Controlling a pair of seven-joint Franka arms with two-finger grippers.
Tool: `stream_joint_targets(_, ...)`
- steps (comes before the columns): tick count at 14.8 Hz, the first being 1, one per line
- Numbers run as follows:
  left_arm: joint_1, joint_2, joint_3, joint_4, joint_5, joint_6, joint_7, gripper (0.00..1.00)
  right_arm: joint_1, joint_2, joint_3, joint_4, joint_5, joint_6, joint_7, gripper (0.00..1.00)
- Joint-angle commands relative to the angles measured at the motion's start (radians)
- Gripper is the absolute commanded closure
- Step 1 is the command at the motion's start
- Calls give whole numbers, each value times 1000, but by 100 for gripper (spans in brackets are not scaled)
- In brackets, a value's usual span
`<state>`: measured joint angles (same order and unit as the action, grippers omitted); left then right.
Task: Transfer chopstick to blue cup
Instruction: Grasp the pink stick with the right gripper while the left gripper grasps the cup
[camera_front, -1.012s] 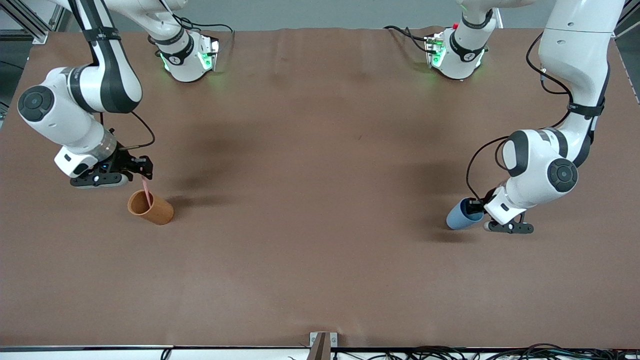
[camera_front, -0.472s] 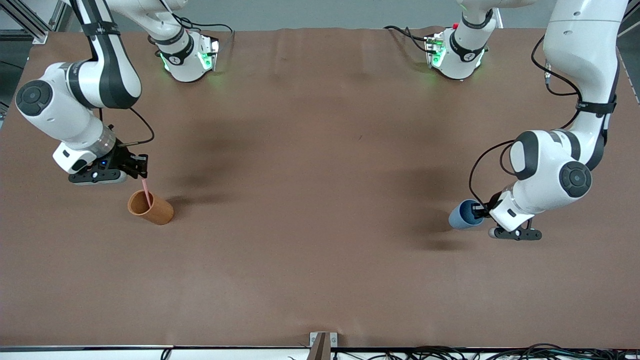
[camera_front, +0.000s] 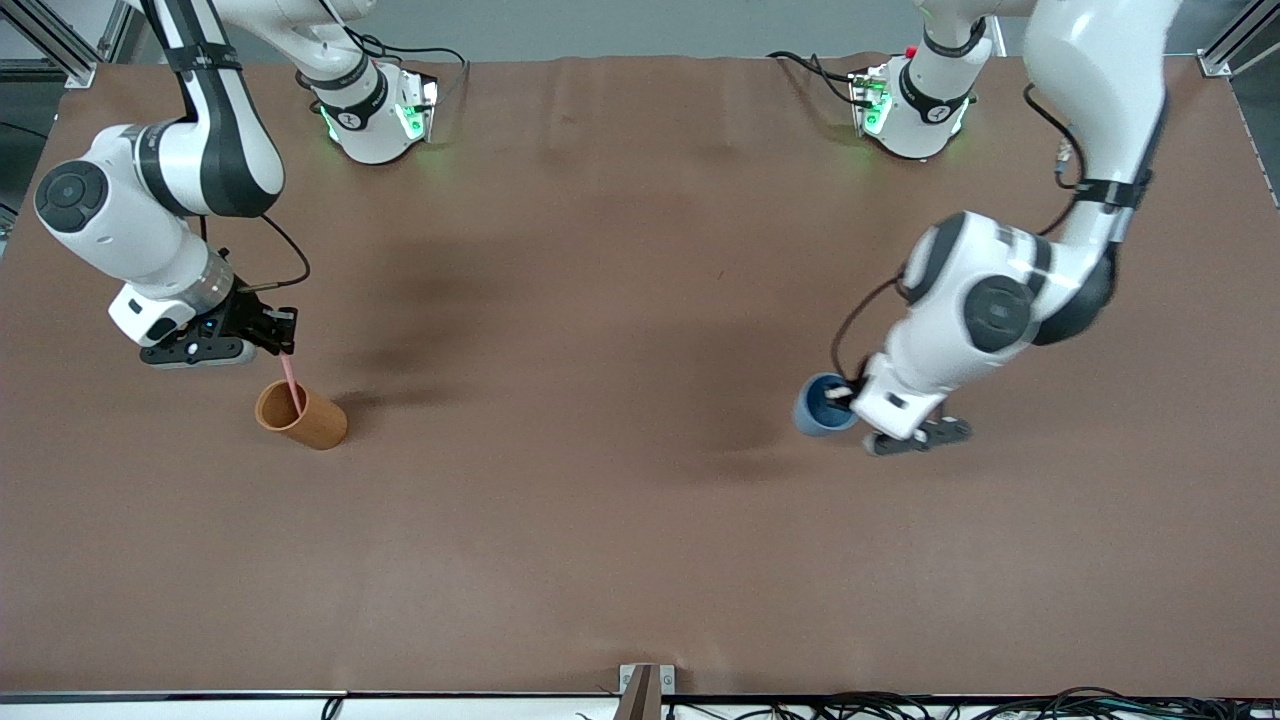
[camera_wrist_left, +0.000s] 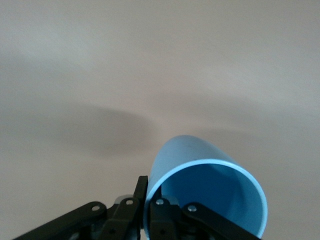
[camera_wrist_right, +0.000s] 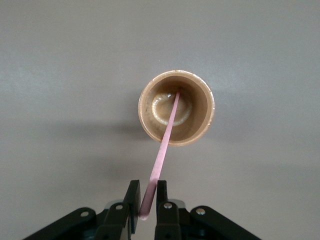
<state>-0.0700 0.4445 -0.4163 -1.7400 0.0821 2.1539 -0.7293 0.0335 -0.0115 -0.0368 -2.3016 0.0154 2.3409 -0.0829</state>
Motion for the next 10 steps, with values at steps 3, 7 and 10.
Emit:
stream_joint_targets(3,-111,182,-128,137,193,-19,-417,100,5,-36,-3,-32,-3,-2,28,93)
stream_joint_targets(7,-204,312,-188,258,323,-31,-642,100,3,-33,-5,19,-3,-20,37,97)
stream_joint_targets(10,-257,324,-196,261,327,-29,-699,100,5,-31,-3,169,-3,-220,92,97)
